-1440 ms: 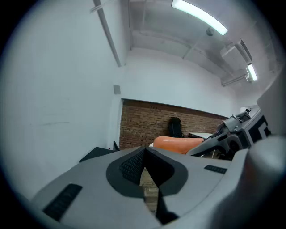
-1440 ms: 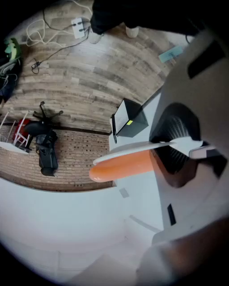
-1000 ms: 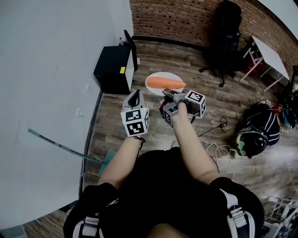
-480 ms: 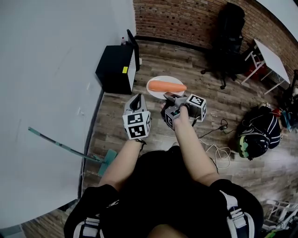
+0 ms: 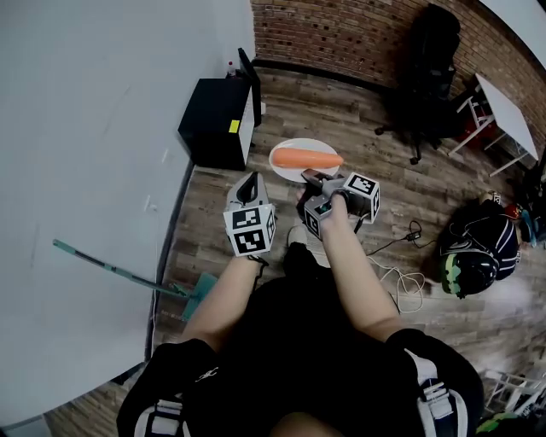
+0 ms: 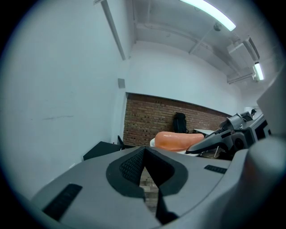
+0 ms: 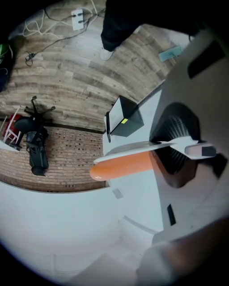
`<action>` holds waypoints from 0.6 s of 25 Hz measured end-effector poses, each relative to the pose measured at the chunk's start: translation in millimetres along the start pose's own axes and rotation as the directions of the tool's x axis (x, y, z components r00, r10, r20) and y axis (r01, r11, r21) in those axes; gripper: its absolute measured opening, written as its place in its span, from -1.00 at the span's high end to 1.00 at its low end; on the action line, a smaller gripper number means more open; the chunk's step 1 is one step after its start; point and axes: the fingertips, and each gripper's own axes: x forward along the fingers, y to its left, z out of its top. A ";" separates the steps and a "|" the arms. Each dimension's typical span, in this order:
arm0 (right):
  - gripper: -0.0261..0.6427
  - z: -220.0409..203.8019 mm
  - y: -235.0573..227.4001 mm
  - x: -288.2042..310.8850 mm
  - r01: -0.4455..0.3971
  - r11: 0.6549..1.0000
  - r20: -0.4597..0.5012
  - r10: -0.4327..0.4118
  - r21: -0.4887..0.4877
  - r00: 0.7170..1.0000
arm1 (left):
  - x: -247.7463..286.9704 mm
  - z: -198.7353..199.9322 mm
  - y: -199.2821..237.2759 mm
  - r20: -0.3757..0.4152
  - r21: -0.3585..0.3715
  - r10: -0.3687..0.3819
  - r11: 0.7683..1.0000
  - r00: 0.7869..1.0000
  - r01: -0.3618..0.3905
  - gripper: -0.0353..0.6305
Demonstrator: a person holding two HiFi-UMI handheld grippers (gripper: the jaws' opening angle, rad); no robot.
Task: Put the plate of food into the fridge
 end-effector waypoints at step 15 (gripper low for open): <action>0.83 89.7 65.5 109.8 -0.018 0.999 -0.089 0.014 -0.045 0.996 | 138.2 54.6 21.3 0.010 0.003 0.057 0.998 0.998 -0.057 0.90</action>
